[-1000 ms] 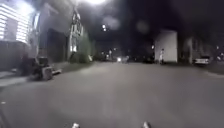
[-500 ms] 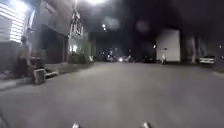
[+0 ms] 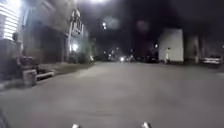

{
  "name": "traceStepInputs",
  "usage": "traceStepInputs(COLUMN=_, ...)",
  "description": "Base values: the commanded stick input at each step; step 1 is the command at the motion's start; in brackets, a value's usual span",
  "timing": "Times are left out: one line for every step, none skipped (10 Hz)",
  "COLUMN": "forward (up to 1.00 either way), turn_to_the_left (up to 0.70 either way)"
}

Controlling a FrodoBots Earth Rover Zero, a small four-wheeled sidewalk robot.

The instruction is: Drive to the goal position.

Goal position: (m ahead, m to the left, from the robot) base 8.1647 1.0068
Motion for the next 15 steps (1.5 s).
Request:
traceStepInputs(forward=0.85, turn_to_the_left=0.00)
traceStepInputs(forward=0.85, turn_to_the_left=0.00)
traceStepInputs(forward=0.85, turn_to_the_left=0.00)
traceStepInputs(forward=0.85, turn_to_the_left=0.00)
traceStepInputs(forward=0.85, turn_to_the_left=0.00)
traceStepInputs(forward=0.85, turn_to_the_left=0.00)
traceStepInputs(forward=0.85, turn_to_the_left=0.00)
traceStepInputs(forward=0.85, turn_to_the_left=0.00)
traceStepInputs(forward=0.85, turn_to_the_left=0.00)
traceStepInputs(forward=0.85, turn_to_the_left=0.00)
traceStepInputs(forward=0.85, turn_to_the_left=0.00)
traceStepInputs(forward=0.85, turn_to_the_left=0.00)
traceStepInputs(forward=0.85, turn_to_the_left=0.00)
traceStepInputs(forward=0.85, turn_to_the_left=0.00)
traceStepInputs(forward=0.85, turn_to_the_left=0.00)
